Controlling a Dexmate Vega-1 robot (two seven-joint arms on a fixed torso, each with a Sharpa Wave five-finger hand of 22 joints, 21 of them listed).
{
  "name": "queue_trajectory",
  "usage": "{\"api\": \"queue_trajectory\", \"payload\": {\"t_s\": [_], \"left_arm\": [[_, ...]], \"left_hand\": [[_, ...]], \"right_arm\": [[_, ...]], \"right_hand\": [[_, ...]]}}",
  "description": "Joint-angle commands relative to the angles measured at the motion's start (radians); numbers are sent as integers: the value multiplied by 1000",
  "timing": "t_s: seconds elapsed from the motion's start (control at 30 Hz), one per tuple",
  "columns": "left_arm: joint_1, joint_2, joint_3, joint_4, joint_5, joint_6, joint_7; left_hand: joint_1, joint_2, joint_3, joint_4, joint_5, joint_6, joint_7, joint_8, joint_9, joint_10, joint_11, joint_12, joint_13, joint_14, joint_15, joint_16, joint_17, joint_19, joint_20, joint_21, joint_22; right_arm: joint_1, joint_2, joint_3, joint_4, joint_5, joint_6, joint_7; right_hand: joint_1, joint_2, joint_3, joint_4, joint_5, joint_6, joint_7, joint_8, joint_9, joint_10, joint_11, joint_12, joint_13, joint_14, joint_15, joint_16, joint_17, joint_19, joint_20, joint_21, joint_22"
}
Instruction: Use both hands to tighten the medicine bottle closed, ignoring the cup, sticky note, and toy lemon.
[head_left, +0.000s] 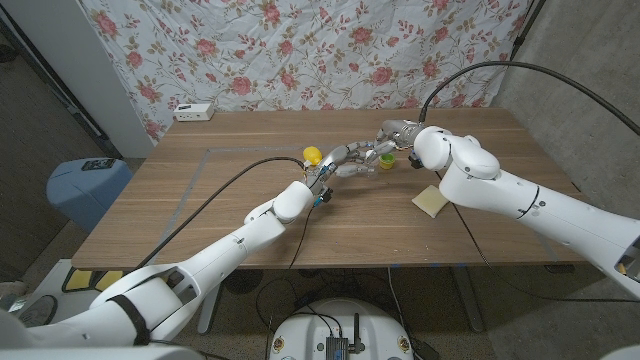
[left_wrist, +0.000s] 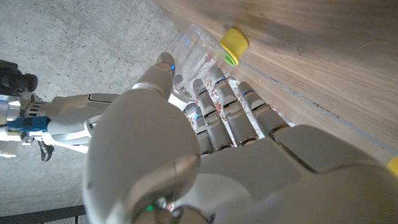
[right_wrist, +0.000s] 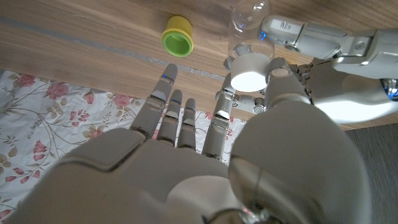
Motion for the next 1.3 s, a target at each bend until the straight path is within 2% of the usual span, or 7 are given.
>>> {"api": "queue_trajectory", "payload": {"t_s": [0.03, 0.7, 1.3], "left_arm": [[-2, -1, -1, 2, -1, -1, -1], [4, 0, -3, -1, -2, 0, 4], [0, -4, -2, 7, -1, -3, 6]], "left_hand": [[4, 9, 3, 4, 4, 1, -5, -1, 3, 28, -21, 9, 5, 0, -99, 3, 4, -2, -6, 6, 2], [4, 10, 3, 4, 4, 2, -3, -1, 3, 26, -21, 8, 5, 1, -99, 4, 4, -2, -6, 6, 2], [4, 10, 4, 3, 4, 0, -3, -2, 3, 28, -21, 9, 6, 2, -97, 3, 4, -2, -7, 6, 2]], "right_arm": [[-7, 10, -5, 9, -31, -11, -7], [-30, 36, -1, 16, -58, -51, -44], [-22, 66, 5, 33, 6, -86, -80]], "right_hand": [[13, 2, 3, 4, 1, 28, -11, 7, 2, 16, 1, 10, 1, 14, -2, 10, 4, 17, -2, 9, 1], [-11, 9, 0, 18, 0, 140, 8, 33, -7, 88, -9, 23, -2, 64, -22, 22, 7, 53, -19, 14, 1], [-48, 15, -13, 31, -2, 228, 15, 51, -14, 134, -15, 25, -4, 90, -23, 28, 10, 67, -16, 13, 2]]}}
